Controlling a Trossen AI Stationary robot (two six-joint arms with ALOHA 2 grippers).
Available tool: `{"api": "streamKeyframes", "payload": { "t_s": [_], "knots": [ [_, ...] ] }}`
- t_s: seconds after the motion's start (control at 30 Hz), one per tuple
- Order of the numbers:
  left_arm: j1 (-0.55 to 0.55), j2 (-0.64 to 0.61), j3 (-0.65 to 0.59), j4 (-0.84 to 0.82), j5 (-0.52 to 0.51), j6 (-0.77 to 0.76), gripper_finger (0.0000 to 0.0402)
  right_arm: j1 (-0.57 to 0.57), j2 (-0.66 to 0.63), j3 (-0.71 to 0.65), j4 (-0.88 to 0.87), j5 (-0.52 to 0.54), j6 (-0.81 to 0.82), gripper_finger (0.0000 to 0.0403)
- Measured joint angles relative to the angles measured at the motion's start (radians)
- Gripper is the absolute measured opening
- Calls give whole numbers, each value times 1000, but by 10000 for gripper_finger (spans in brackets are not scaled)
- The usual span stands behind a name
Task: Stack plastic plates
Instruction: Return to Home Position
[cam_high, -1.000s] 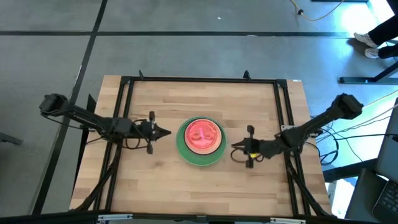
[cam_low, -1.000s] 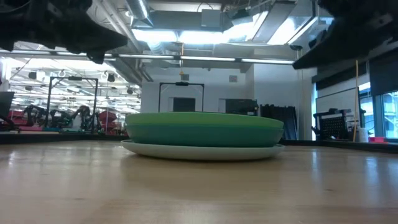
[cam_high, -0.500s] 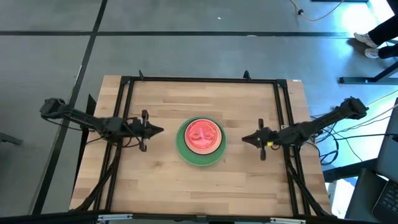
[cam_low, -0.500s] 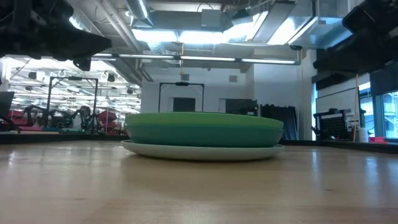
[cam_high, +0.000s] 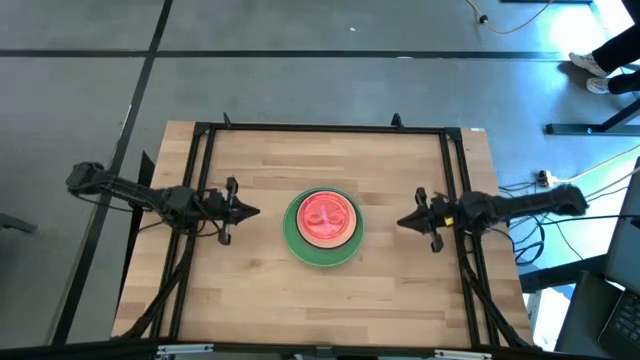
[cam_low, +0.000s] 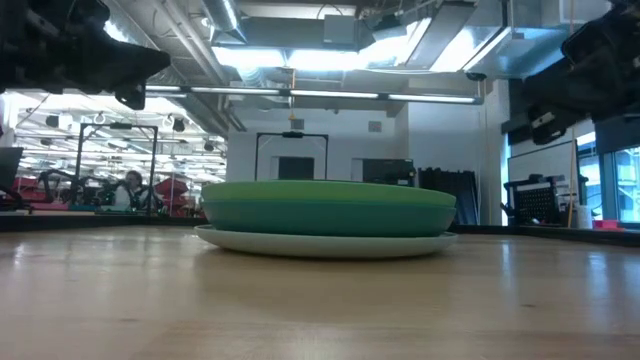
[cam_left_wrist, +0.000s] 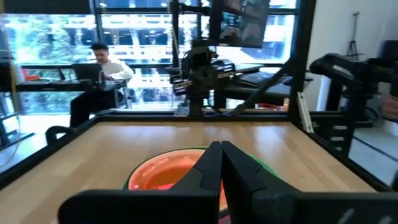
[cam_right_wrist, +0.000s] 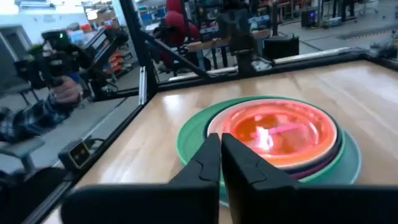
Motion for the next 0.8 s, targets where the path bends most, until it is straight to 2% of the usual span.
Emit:
{"api": "streamKeyframes", "payload": {
  "t_s": [0.1, 0.23, 0.4, 0.6, 0.8],
  "knots": [
    [22, -7, 0, -2, 15, 8, 4, -99, -32, 0, -16, -78, -10, 2],
    [48, -42, 0, -54, 10, -7, 4, -192, -91, 0, -31, -92, -52, 7],
    [79, -149, 0, -148, -25, -27, 4, -262, -165, 0, -132, -88, -75, 1],
    [77, -259, 0, -278, 14, -99, 4, -294, -183, 0, -143, -23, -99, 3],
    [77, -326, 0, -332, -90, -102, 4, -293, -179, 1, -148, 91, -104, 1]
  ]
}}
